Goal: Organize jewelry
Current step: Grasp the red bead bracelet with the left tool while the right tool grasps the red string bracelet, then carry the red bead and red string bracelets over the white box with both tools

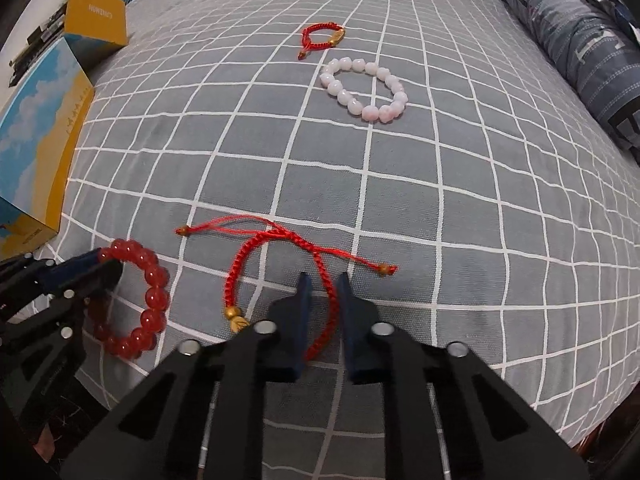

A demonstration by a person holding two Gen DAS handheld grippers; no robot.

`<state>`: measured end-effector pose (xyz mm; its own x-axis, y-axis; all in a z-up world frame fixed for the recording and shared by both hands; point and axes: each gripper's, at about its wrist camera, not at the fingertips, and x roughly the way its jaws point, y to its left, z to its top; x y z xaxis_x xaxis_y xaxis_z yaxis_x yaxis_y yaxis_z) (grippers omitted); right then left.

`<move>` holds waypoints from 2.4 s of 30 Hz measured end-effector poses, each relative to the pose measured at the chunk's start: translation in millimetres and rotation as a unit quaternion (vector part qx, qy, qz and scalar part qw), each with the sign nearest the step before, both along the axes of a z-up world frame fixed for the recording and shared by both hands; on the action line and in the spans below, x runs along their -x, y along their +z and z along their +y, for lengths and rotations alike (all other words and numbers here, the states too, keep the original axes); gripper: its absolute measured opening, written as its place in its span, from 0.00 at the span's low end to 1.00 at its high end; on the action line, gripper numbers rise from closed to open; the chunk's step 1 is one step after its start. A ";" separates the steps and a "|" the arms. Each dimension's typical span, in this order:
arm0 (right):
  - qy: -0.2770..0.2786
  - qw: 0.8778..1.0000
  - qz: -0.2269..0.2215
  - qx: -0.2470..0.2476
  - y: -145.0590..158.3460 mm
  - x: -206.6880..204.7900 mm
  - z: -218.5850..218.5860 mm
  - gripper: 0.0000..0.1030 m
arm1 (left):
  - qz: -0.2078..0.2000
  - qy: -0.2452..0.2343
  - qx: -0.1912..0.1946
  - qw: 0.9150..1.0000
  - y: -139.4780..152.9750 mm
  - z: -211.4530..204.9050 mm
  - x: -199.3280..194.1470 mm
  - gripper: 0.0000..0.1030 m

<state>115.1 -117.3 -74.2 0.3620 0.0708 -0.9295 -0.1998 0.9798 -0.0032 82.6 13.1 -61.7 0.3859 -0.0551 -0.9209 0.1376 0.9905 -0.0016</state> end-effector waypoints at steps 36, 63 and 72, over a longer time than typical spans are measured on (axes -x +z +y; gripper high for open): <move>-0.040 0.993 -0.102 -0.047 64.6 6.3 -7.9 0.04 | -0.079 0.031 0.041 0.996 61.4 13.4 4.6 0.13; -0.077 0.974 -0.213 -0.011 104.9 9.2 5.6 0.04 | -0.234 0.054 0.017 0.971 139.7 32.9 25.0 0.13; -0.072 0.972 -0.225 -0.017 122.3 3.5 24.1 0.04 | -0.253 0.061 0.024 0.965 154.8 43.4 28.4 0.13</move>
<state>111.6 -93.3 48.1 0.7394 0.0163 -0.6731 -0.0456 0.9986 -0.0260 54.2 56.5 93.1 0.7915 -0.0186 -0.6109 0.0144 0.9998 -0.0119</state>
